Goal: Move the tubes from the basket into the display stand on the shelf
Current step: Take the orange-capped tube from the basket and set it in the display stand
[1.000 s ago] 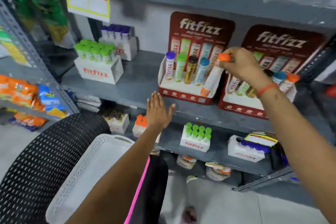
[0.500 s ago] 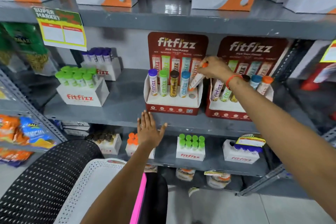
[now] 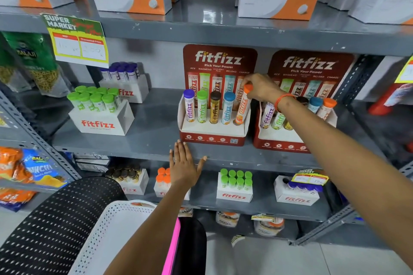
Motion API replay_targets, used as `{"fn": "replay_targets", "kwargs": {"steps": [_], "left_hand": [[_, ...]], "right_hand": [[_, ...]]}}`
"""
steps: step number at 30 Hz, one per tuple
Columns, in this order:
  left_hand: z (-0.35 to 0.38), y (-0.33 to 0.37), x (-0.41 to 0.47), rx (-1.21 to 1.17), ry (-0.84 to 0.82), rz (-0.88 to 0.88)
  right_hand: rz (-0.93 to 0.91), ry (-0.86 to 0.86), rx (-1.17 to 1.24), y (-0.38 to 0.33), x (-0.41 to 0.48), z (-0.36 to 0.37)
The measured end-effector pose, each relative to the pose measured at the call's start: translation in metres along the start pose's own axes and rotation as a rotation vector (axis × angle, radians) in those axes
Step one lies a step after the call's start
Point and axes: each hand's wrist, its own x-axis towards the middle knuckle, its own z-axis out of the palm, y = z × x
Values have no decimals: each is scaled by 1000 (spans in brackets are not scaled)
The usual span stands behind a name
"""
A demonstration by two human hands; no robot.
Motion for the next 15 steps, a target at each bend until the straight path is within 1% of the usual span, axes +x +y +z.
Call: {"fn": "replay_targets", "kwargs": {"steps": [6,15], "left_hand": [[-5,2,4,-2,-5,16],[1,-4,6,3,19,-11]], "right_hand": [[-30,-4,-56,1,1,-2],[-121,-36,-60,-11,2,-2]]}}
